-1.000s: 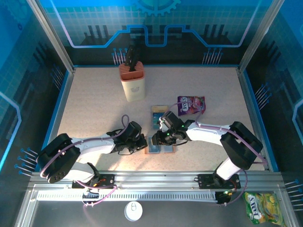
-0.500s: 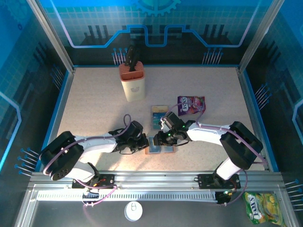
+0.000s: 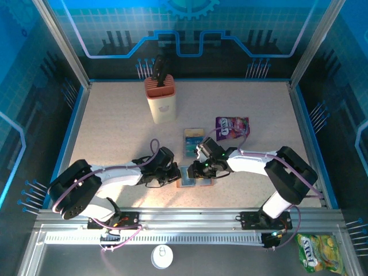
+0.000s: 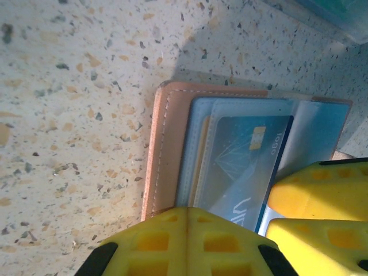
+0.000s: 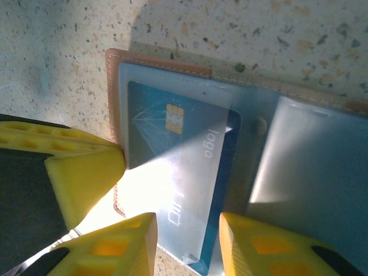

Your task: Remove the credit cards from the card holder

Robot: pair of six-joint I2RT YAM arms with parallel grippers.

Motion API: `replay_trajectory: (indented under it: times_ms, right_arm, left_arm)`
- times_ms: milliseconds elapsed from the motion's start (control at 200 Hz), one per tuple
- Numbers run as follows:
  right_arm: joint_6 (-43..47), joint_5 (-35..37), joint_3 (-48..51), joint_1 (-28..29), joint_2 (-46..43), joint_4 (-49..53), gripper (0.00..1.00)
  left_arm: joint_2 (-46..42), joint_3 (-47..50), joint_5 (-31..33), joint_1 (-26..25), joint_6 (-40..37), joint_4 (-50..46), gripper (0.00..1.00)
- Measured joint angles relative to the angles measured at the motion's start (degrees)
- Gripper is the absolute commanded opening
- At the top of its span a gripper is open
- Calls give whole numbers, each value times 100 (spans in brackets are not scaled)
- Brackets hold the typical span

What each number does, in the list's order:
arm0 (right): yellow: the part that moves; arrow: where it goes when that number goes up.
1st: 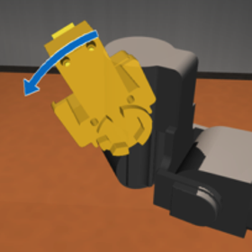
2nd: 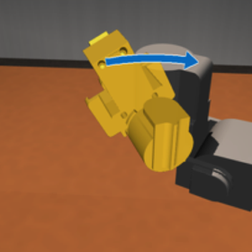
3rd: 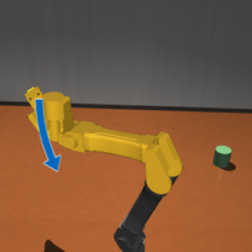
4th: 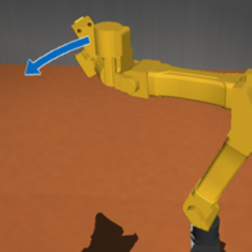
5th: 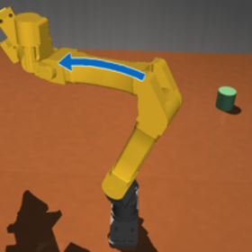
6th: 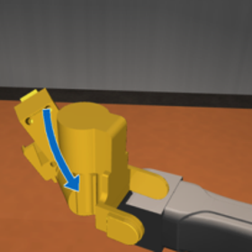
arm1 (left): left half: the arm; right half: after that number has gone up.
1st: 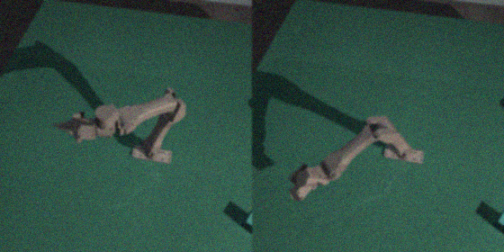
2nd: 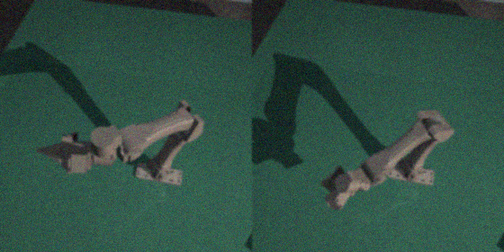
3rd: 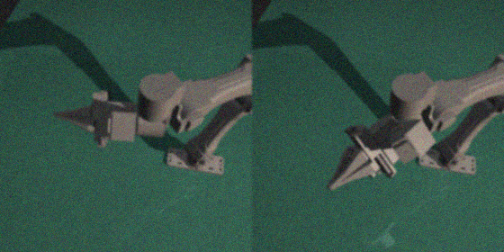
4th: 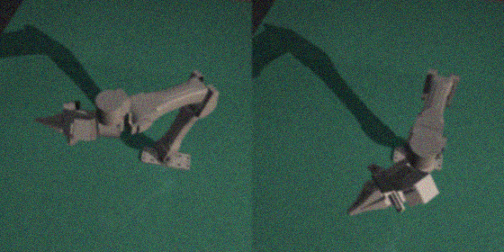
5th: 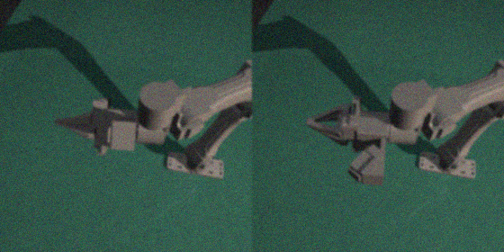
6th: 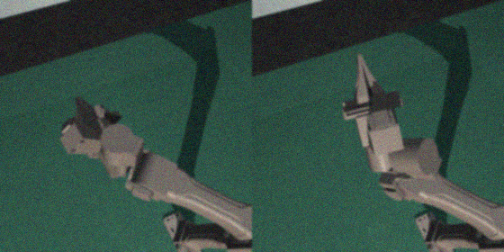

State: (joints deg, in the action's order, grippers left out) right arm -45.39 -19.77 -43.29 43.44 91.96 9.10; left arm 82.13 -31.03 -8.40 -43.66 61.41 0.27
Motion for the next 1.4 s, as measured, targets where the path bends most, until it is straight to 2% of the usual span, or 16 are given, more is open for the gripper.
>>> replay_trajectory:
  times_ms: [620, 956, 1401]
  right_arm:
    - [61, -2, 11, -76, -249, 87, 33]
    - [37, -181, 11, -76, -168, -55, 33]
    - [35, -319, 11, -76, 98, -203, 33]
  left_arm:
    - [-280, -68, 85, -2, -44, -221, 0]
    - [101, -175, -2, -76, -46, -142, 0]
    - [140, -269, 4, -76, -179, -339, 0]
